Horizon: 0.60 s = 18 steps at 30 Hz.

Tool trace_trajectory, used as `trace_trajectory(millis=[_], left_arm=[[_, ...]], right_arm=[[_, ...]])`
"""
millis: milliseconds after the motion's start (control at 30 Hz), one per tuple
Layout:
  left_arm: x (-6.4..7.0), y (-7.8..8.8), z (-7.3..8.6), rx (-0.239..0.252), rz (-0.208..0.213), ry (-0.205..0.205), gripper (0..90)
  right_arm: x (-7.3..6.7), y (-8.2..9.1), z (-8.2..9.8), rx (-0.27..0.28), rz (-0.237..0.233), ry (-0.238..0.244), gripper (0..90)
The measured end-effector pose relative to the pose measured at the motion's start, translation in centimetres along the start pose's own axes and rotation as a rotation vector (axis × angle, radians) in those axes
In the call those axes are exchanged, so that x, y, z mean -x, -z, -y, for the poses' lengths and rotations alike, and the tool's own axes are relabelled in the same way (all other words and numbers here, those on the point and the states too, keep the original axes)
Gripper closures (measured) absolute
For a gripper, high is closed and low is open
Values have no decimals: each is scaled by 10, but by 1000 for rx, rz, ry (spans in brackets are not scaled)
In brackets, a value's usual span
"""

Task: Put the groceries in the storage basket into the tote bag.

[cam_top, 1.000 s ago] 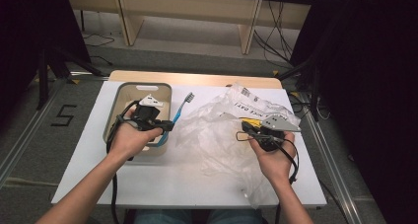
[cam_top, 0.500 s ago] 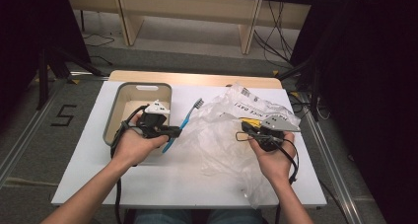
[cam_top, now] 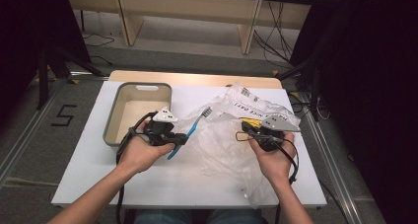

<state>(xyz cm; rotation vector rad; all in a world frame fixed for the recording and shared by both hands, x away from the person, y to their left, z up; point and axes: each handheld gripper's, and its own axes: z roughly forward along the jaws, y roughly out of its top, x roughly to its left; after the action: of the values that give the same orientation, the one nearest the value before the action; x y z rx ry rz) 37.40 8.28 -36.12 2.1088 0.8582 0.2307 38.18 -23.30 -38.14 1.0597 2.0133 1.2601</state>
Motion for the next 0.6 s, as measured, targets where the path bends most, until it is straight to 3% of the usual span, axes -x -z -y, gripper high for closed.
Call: trace_trajectory(millis=[600], left_arm=[[16, -22, 4, -50, 27, -33, 840]], right_arm=[[0, 0, 0, 2, -2, 2, 900]])
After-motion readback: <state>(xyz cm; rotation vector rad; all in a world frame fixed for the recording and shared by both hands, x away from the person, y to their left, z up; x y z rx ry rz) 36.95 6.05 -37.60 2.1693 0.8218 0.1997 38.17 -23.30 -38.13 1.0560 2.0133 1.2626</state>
